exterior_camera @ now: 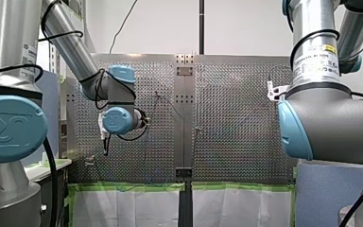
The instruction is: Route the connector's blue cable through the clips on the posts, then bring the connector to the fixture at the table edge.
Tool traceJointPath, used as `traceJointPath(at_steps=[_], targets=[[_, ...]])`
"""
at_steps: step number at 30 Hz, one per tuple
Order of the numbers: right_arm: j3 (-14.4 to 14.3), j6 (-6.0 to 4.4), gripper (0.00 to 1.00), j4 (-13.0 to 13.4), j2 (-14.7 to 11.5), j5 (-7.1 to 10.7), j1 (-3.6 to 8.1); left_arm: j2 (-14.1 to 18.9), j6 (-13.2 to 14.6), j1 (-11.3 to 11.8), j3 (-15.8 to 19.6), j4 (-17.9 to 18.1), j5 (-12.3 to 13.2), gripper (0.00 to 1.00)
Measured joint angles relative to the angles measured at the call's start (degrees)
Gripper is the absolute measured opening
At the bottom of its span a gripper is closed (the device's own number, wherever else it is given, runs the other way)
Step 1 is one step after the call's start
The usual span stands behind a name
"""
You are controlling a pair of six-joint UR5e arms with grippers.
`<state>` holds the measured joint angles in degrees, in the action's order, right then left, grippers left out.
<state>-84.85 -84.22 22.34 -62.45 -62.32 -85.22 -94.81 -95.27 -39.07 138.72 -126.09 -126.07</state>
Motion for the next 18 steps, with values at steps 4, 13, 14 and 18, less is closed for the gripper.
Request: traceJointPath(at_steps=[4, 13, 14, 18], targets=[[0.0, 0.00, 1.00, 0.0, 0.0, 0.00, 0.00, 0.0, 0.0, 0.0, 0.0, -0.1, 0.0, 1.00], [0.0, 0.00, 1.00, 0.0, 0.0, 0.01, 0.00, 0.0, 0.0, 0.0, 0.0, 0.2, 0.2, 1.00], [0.0, 0.00, 1.00, 0.0, 0.0, 0.00, 0.00, 0.0, 0.0, 0.0, 0.0, 0.3, 0.2, 1.00], [0.0, 0.00, 1.00, 0.0, 0.0, 0.00, 0.00, 0.0, 0.0, -0.1, 0.0, 0.3, 0.3, 1.00]])
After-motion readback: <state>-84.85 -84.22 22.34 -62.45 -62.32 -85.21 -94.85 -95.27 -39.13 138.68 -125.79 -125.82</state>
